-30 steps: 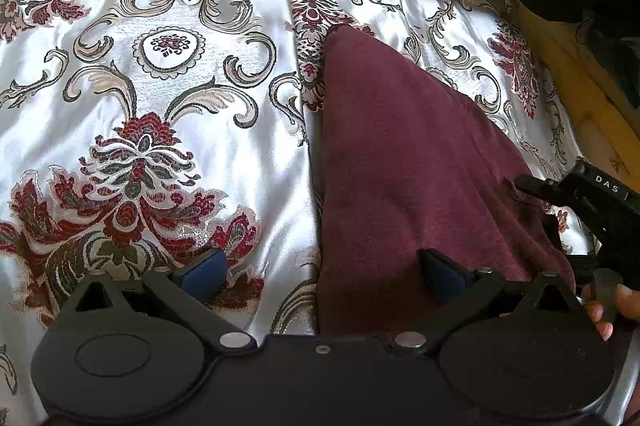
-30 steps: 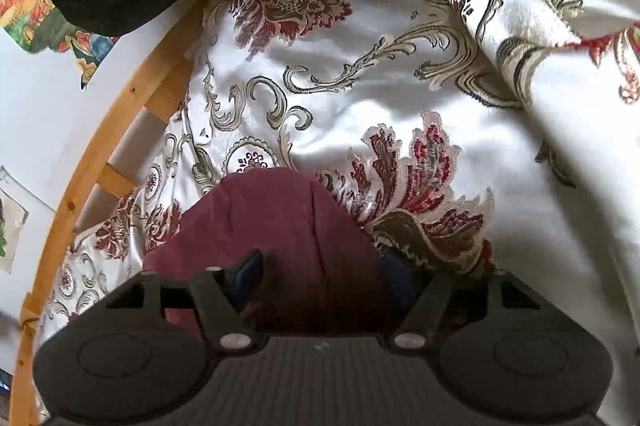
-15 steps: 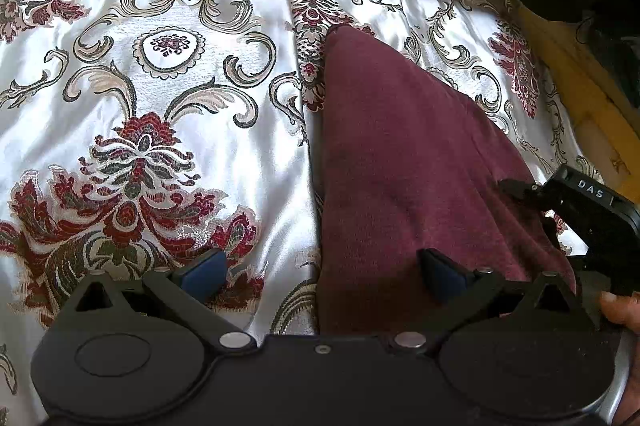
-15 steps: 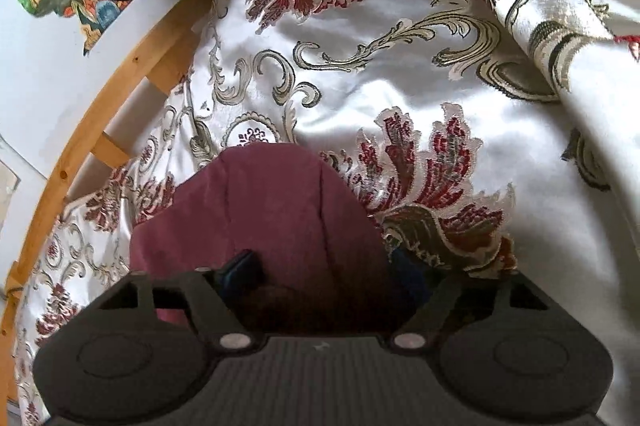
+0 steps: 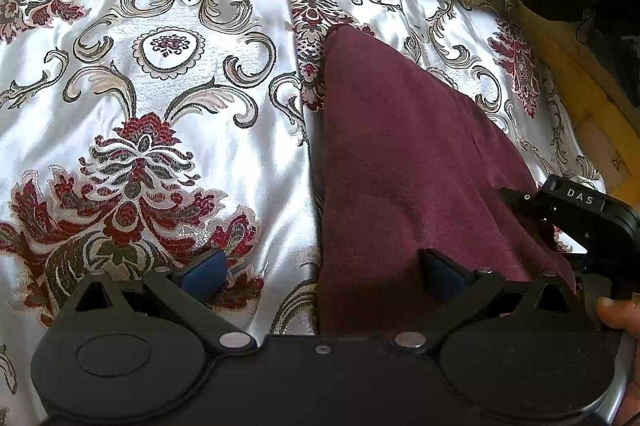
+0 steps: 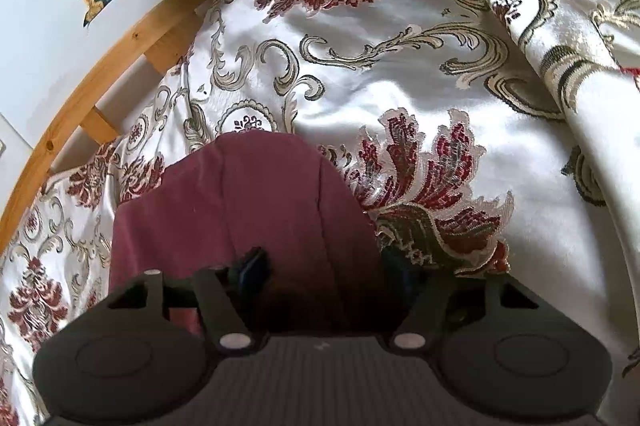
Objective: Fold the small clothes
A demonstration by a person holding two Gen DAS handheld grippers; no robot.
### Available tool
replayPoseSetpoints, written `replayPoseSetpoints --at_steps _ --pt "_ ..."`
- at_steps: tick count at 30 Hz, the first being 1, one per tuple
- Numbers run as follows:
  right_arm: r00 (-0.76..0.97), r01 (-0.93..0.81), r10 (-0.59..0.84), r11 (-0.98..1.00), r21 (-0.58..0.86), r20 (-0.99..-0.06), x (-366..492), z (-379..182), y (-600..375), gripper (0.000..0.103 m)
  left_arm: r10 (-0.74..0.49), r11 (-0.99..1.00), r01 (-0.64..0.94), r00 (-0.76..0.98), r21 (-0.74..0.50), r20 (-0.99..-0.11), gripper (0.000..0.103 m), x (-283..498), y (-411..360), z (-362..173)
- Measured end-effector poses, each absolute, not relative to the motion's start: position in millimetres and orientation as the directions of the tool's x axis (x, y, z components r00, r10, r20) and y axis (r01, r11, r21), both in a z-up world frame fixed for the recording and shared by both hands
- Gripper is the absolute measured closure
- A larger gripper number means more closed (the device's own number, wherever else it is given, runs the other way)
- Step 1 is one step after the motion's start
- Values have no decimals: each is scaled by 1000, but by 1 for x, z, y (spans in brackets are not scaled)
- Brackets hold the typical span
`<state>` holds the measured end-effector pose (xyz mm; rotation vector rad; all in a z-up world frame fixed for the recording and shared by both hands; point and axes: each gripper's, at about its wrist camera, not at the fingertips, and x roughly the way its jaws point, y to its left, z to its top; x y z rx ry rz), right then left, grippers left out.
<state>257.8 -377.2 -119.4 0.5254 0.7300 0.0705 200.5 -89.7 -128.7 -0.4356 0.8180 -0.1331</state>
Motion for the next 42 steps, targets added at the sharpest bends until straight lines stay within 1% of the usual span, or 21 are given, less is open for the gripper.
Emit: replayPoseSetpoints --at_steps 3,5,6,9,12,14,15,17,19,21,23,26,30,31,33,34,36,38,40,41,42 --pt "750 110 234 878 465 -619 257 -118 -375 43 -280 903 -51 681 -425 -677 1 200 -90 -128" --pt "754 98 218 895 435 -619 257 -115 -371 43 -280 903 -52 681 -426 -677 1 200 -90 -128" --pt "758 88 209 906 415 -617 256 -113 -368 45 -282 902 -53 679 -429 -678 1 201 -89 -127" --pt "778 55 205 919 390 -594 253 -107 -362 51 -332 864 -71 662 -498 -672 1 203 -81 -122" --pt "787 56 225 902 429 -575 253 -107 -367 51 -377 811 -81 685 -580 -623 1 204 -71 -120" --pt "794 60 244 880 470 -557 255 -107 -373 48 -389 798 -78 691 -598 -609 1 208 -70 -119" --pt "795 58 255 871 488 -550 257 -107 -376 44 -399 794 -66 693 -604 -601 1 210 -71 -118" --pt "800 49 276 855 516 -532 262 -107 -382 42 -420 790 -28 702 -612 -575 1 217 -73 -117" --pt "800 33 303 840 541 -519 271 -107 -387 33 -441 794 25 711 -608 -547 1 225 -77 -115" --pt "799 18 319 834 552 -509 282 -108 -390 30 -451 802 57 710 -594 -540 1 233 -82 -114" --pt "801 16 324 829 559 -504 290 -110 -392 29 -468 800 73 696 -596 -544 1 242 -84 -118" --pt "793 9 344 819 574 -503 296 -116 -391 30 -495 776 53 668 -628 -555 1 250 -81 -126" --pt "778 -5 339 846 533 -529 296 -117 -379 44 -535 724 21 648 -690 -542 5 255 -73 -135" --pt "778 -9 337 850 526 -531 295 -117 -377 49 -541 712 12 648 -703 -536 7 255 -71 -137" --pt "775 -5 329 857 516 -540 292 -116 -373 55 -543 698 -4 649 -716 -533 12 256 -67 -141" --pt "775 -6 329 858 514 -540 291 -116 -372 59 -541 697 -10 649 -717 -535 15 256 -66 -141" --pt "776 -8 331 857 516 -537 287 -115 -372 63 -538 700 -9 651 -714 -536 21 255 -66 -140" --pt "777 -2 326 856 516 -538 283 -115 -372 67 -542 708 11 649 -706 -534 32 255 -69 -139" --pt "782 3 324 853 523 -532 280 -113 -374 75 -547 718 34 646 -695 -533 40 252 -70 -138" --pt "784 1 323 852 523 -529 278 -112 -374 77 -540 728 39 649 -685 -537 43 252 -71 -137" --pt "787 -6 325 854 521 -524 276 -111 -374 81 -534 737 47 652 -674 -538 45 250 -72 -136"
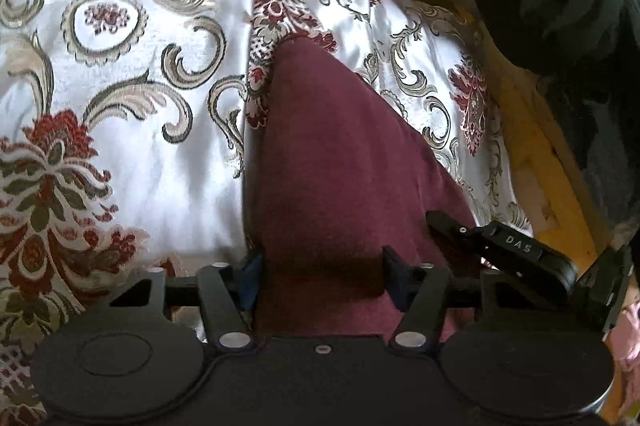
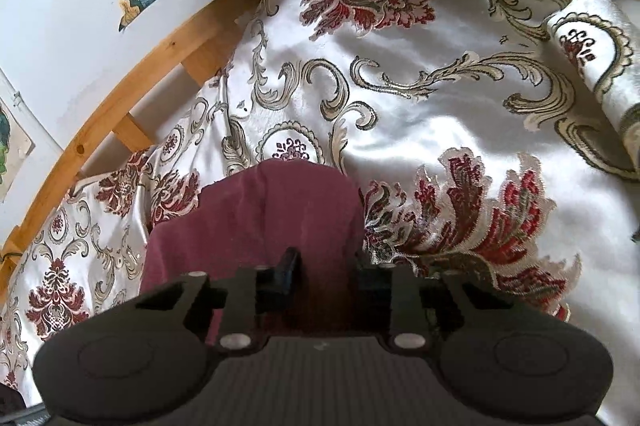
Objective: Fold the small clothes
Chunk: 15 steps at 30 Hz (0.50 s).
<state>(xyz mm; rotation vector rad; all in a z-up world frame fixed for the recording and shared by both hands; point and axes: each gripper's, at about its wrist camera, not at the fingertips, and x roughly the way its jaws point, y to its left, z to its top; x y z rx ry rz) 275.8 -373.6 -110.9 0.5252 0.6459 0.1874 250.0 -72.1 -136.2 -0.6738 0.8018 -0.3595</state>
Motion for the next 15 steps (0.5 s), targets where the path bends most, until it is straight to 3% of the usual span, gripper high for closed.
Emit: replayPoseSetpoints --at_steps 5,15 --pt "819 -52 312 876 479 -482 263 -100 -367 84 -514 772 90 671 -629 -535 59 243 -75 -130" --pt "902 -226 310 932 282 -300 225 -55 -331 86 -483 802 153 737 -578 -474 68 227 -74 -106"
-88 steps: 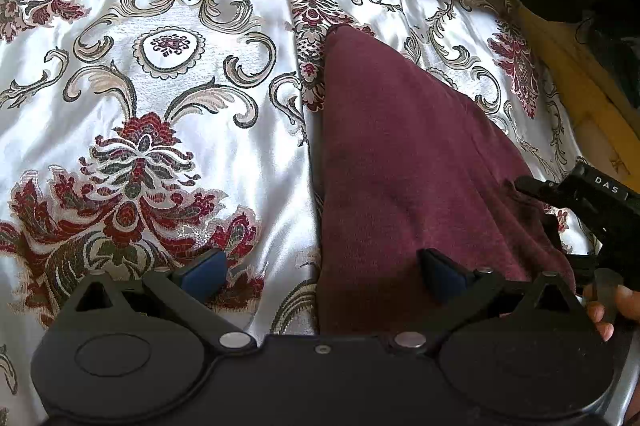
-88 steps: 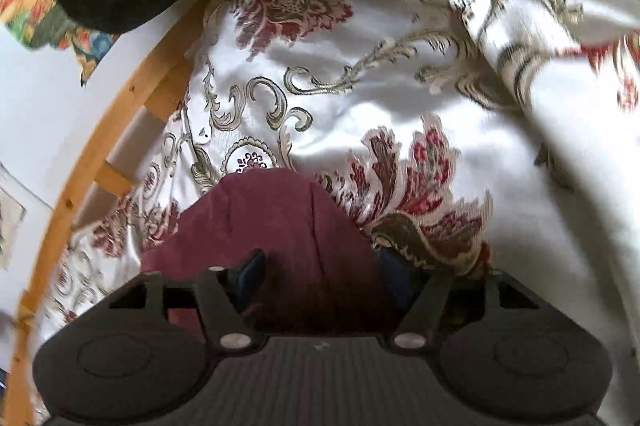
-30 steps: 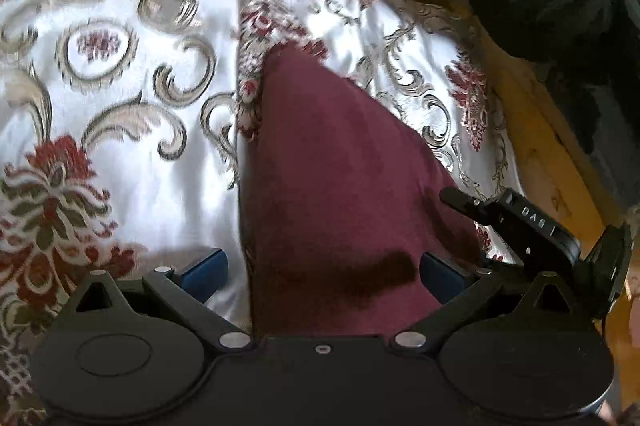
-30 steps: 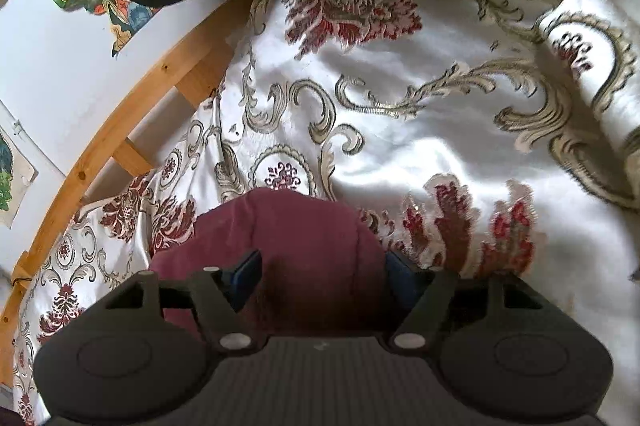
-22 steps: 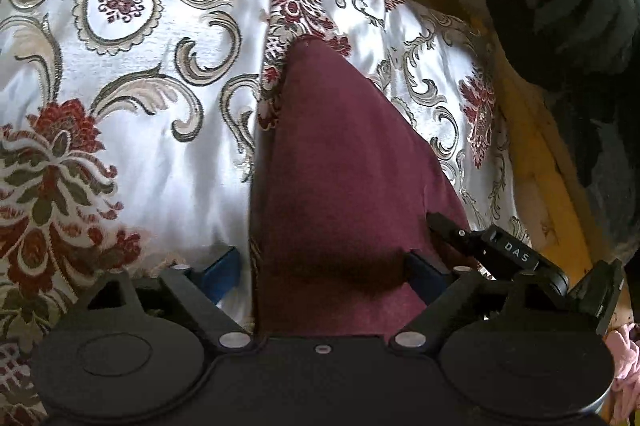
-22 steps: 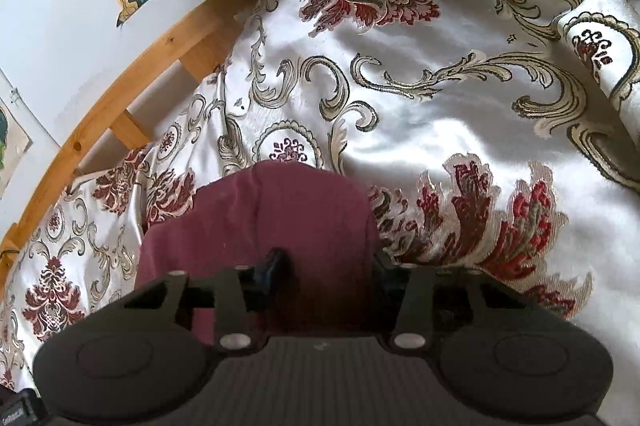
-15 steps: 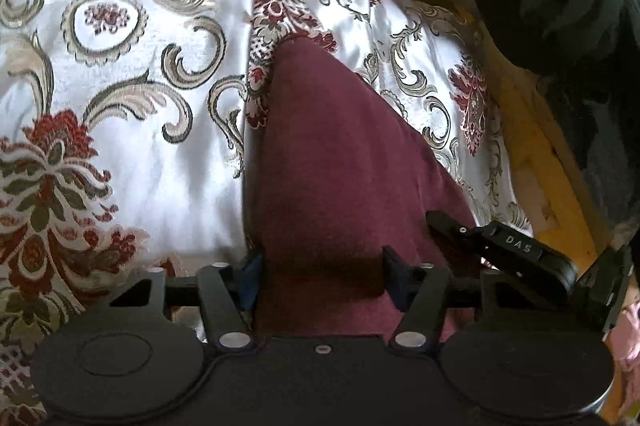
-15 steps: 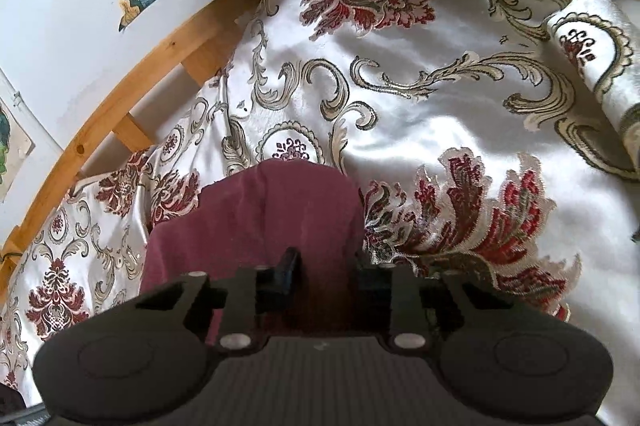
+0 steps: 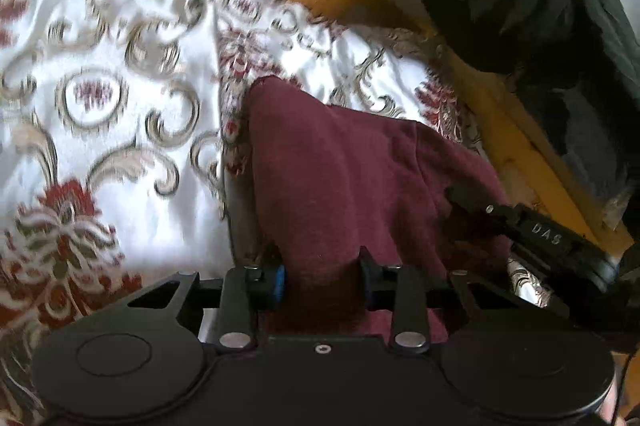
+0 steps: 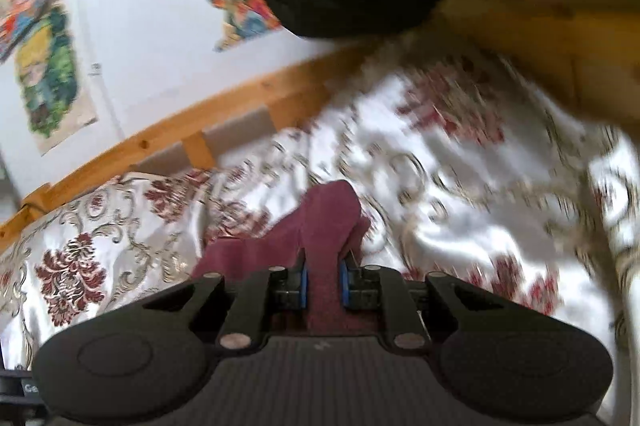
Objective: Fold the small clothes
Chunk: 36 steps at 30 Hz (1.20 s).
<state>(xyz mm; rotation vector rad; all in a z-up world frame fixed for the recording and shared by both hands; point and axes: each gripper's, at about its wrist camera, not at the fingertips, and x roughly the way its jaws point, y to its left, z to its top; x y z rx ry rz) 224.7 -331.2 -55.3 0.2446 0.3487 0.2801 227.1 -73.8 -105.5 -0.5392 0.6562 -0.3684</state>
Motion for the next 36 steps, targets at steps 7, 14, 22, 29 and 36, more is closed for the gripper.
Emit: replayPoseSetpoints --at_steps 7,14,22,29,36 --pt "927 -306 332 939 157 -174 220 -28 -301 86 -424 851 181 792 -493 -440 68 226 -66 -73" --pt "916 -370 383 922 119 -119 270 -7 -269 86 -367 908 207 814 -364 -451 68 281 -46 -45" --pt "908 -368 387 919 140 -158 336 -33 -244 86 -267 922 112 878 -370 -399 68 319 -35 -83" --pt "919 -293 314 949 120 -237 352 -69 -249 86 -267 919 75 840 -387 -472 64 341 -31 -110" --pt "922 -220 260 962 163 -288 358 -86 -265 71 -268 902 32 822 -430 -503 53 343 -25 -113"
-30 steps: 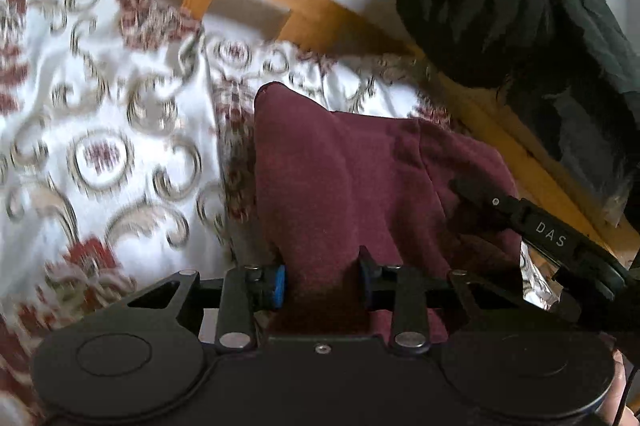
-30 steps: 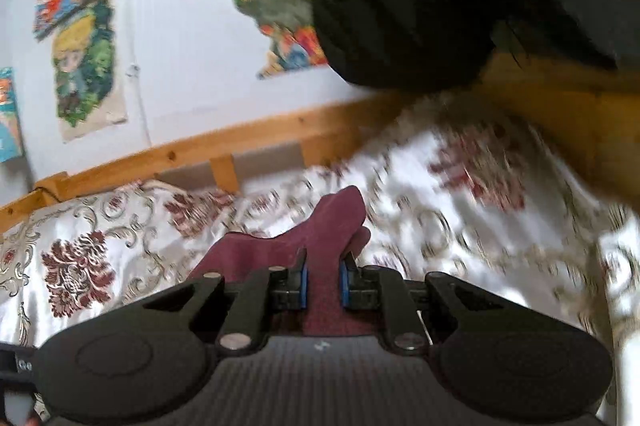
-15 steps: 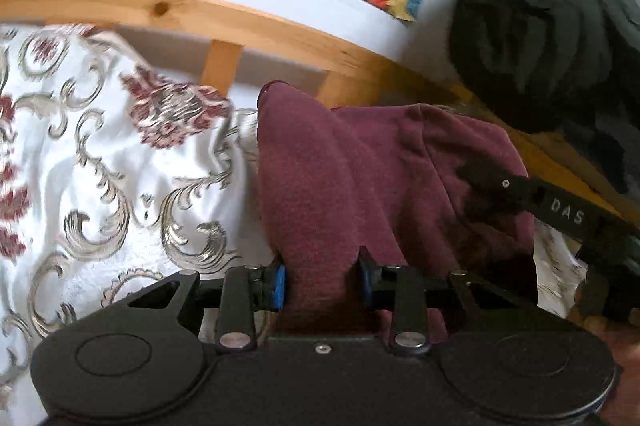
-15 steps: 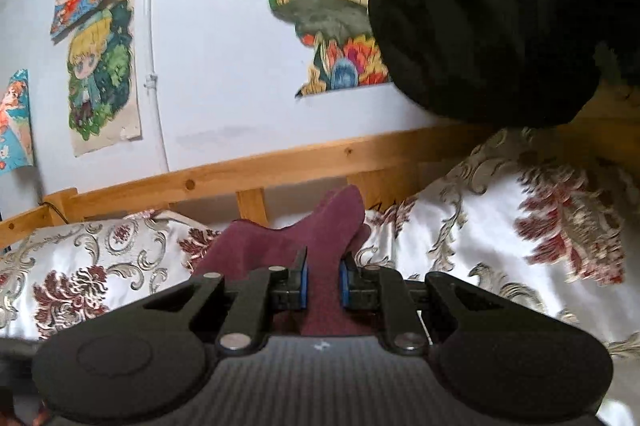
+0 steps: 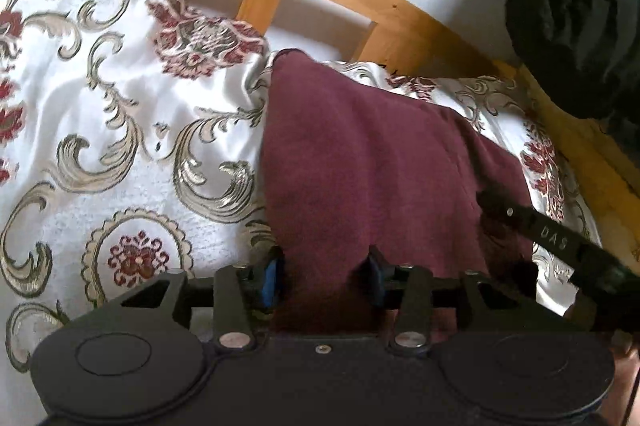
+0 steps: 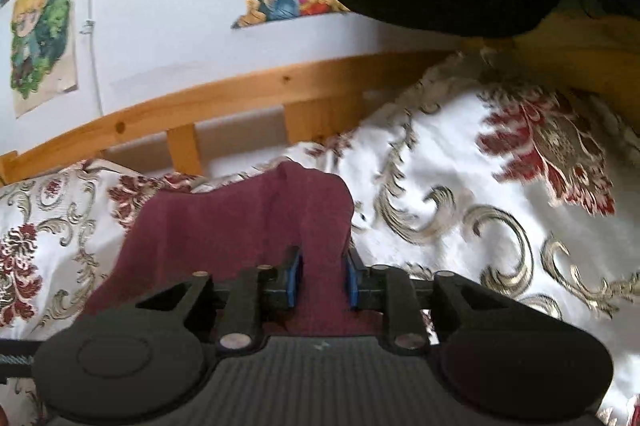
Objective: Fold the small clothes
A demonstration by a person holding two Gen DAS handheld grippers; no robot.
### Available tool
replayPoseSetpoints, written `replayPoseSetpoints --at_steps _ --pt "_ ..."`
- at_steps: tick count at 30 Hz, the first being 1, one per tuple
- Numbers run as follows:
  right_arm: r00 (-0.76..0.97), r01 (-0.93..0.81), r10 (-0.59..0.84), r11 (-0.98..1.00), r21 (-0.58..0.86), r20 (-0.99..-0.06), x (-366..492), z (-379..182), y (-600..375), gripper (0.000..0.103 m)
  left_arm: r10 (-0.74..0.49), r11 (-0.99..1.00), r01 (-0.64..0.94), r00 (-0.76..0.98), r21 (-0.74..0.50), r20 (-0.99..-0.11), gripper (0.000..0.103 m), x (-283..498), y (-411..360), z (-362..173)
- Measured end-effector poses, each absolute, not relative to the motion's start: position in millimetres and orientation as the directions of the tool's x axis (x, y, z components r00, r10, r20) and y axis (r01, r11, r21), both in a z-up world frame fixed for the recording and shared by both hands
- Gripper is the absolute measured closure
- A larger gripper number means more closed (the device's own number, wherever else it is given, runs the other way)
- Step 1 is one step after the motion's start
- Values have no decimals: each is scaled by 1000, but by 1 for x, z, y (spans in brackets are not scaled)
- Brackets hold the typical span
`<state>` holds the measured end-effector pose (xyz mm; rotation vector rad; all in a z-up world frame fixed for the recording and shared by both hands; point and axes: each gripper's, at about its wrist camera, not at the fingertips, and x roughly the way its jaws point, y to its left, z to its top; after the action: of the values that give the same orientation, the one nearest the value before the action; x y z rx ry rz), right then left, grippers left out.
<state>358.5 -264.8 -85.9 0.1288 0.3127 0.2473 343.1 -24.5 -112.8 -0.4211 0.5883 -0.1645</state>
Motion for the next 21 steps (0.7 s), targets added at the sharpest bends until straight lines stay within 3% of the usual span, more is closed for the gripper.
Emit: replayPoseSetpoints --at_steps 5,7,13,19,21 --pt "921 -200 244 965 170 -302 357 -86 -264 56 -264 881 -22 806 -472 -529 38 345 -17 -116" --pt "921 -189 234 968 166 -311 357 -84 -263 40 -255 881 -43 796 -472 -548 29 346 -16 -114" --pt "921 -160 208 973 166 -329 350 -80 -264 16 -221 883 -90 786 -461 -578 13 343 -13 -106" --pt "933 -144 192 975 171 -305 333 -69 -266 0 -174 891 -111 813 -441 -556 1 335 -8 -93" --pt "936 -136 183 976 172 -301 327 -66 -268 0 -149 907 -102 831 -409 -536 1 331 -9 -87"
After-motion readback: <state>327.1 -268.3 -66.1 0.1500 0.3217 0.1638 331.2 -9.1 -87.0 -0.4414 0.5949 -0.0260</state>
